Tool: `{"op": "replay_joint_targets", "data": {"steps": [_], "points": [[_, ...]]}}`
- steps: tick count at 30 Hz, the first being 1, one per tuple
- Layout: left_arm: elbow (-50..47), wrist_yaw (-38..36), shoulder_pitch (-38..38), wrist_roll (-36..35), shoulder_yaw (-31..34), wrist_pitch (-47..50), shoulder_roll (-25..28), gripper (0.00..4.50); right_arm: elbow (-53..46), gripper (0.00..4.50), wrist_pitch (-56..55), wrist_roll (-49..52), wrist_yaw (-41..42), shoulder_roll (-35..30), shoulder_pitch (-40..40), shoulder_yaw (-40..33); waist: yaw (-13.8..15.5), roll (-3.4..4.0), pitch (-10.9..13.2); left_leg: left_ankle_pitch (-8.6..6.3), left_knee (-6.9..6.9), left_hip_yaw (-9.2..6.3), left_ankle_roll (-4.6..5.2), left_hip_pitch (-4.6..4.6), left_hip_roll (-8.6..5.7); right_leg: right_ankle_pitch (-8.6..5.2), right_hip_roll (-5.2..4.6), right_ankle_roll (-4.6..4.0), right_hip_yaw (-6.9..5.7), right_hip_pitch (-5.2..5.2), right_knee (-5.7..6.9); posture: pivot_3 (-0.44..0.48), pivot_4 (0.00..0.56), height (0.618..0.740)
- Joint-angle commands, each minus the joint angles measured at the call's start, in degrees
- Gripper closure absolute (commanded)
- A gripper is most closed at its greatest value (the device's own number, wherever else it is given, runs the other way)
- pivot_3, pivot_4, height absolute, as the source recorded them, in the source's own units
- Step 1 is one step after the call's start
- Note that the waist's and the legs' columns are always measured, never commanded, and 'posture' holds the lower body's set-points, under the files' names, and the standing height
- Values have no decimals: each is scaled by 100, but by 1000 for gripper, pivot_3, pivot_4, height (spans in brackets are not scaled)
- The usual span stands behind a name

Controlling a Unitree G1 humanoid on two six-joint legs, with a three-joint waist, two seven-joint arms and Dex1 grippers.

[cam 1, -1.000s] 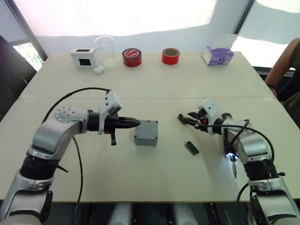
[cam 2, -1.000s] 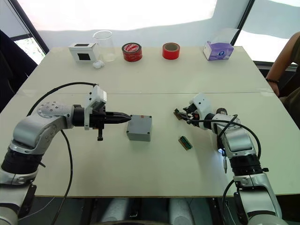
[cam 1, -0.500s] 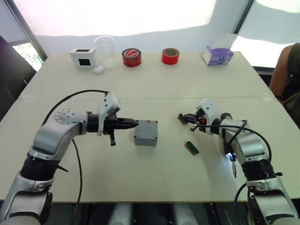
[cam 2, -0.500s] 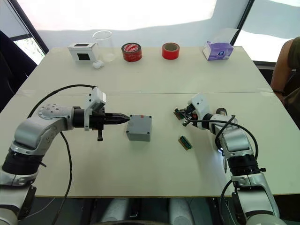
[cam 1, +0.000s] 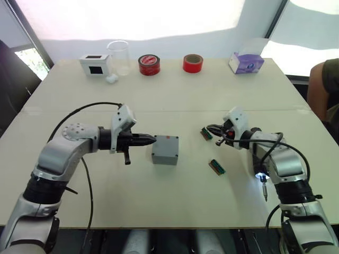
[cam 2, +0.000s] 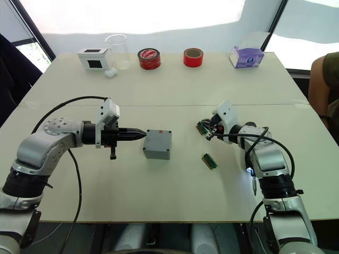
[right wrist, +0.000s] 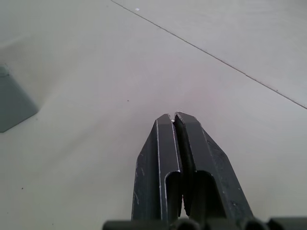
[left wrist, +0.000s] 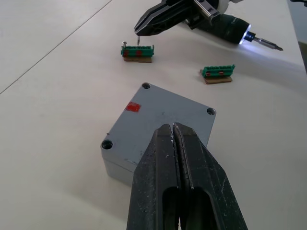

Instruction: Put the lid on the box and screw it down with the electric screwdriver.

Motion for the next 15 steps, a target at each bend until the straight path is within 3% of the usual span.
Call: {"op": "replay_joint_targets", "data": {"steps": [1, 9, 15], "points": [[-44, 47, -39, -53, 140, -53, -18, 4500, -502, 4480, -9, 123, 21, -92, -177, -173, -5, 0, 0, 0, 0, 1, 0, 0, 0, 0, 0, 0, 0, 0, 0, 0, 150, 740], [100, 81, 11, -127, 474, 29, 175, 4500, -2019, 4480, 756, 652, -24, 509, -133, 508, -17, 0, 0, 0, -2, 0, 0, 0, 4, 0, 5, 0, 1, -4, 1, 0, 150, 740], [52, 129, 57, -159, 468, 52, 167, 4500, -2085, 4480, 885, 636, -179, 740, -97, 735, 36, -1, 0, 0, 1, -3, 0, -1, -3, 0, -4, 0, -3, 0, 1, 0, 150, 740]]}}
